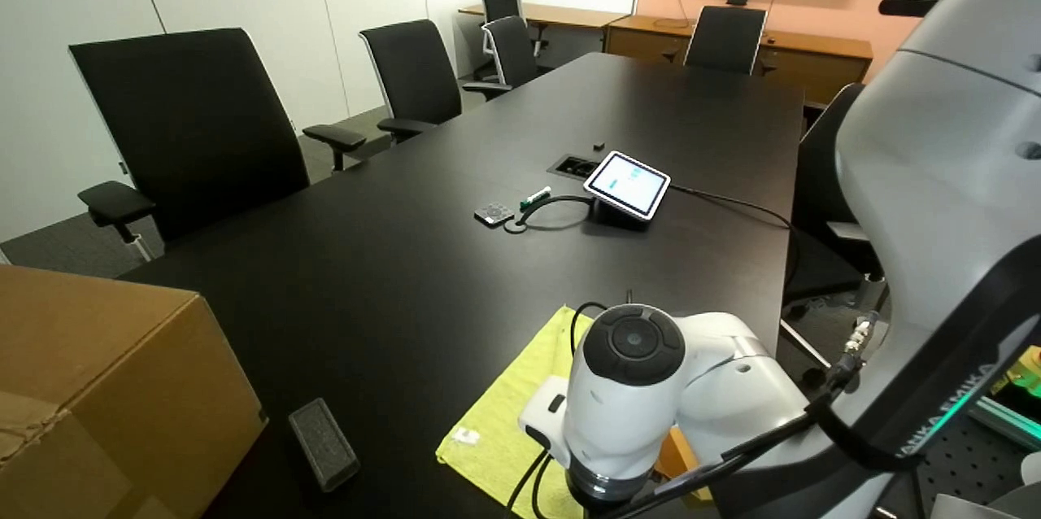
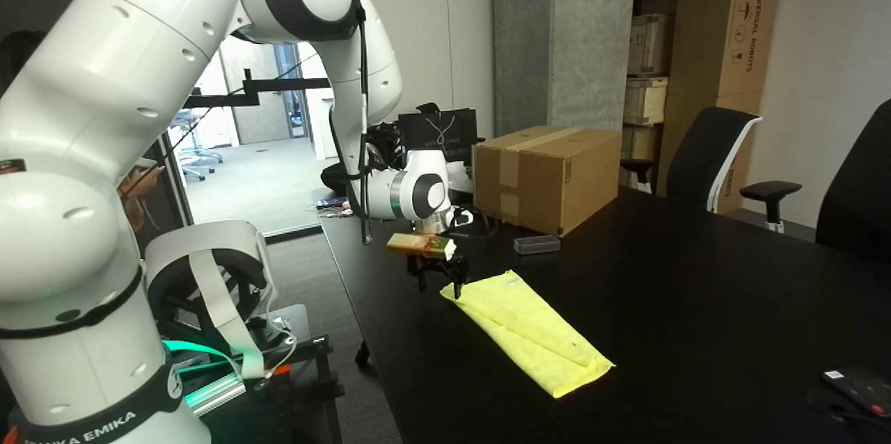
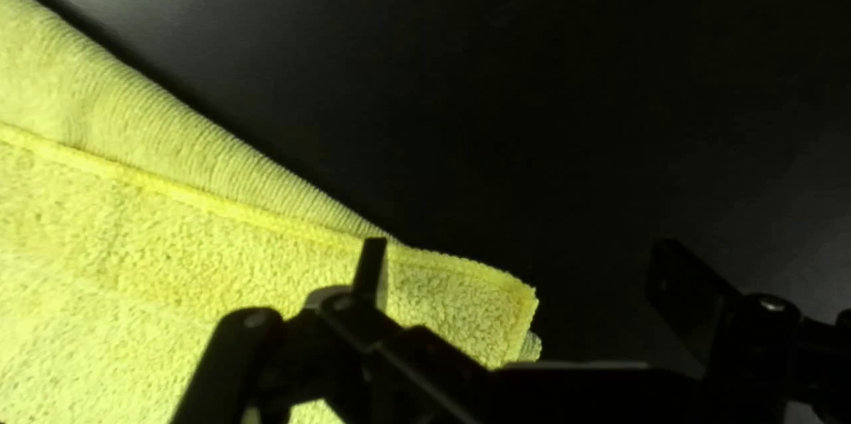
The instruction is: Fold the yellow towel.
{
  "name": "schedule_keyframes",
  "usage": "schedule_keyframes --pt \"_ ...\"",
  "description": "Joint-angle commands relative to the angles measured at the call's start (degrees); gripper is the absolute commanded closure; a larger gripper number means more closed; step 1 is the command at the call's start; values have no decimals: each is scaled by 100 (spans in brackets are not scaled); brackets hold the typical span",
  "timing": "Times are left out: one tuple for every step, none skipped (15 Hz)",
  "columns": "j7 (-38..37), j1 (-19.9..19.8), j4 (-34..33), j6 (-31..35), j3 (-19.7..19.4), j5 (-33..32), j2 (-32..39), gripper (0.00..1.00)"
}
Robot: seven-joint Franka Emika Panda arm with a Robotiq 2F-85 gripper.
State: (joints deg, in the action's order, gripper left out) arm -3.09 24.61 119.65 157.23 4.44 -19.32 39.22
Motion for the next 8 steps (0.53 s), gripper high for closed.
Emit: schedule_keyframes --pt "195 -47 -88 37 19 -22 68 0" --pt "216 -41 -115 42 4 -38 95 0" --pt "249 -45 -114 37 6 -46 79 0" --pt "287 -49 -124 29 8 -53 85 0" --pt "299 -24 -148 37 -24 -85 114 0" --pt "343 -26 -173 30 -27 -94 140 0" --pt "380 -32 -175 20 -22 -92 136 0" --pt "409 -28 -202 19 -32 -99 166 0"
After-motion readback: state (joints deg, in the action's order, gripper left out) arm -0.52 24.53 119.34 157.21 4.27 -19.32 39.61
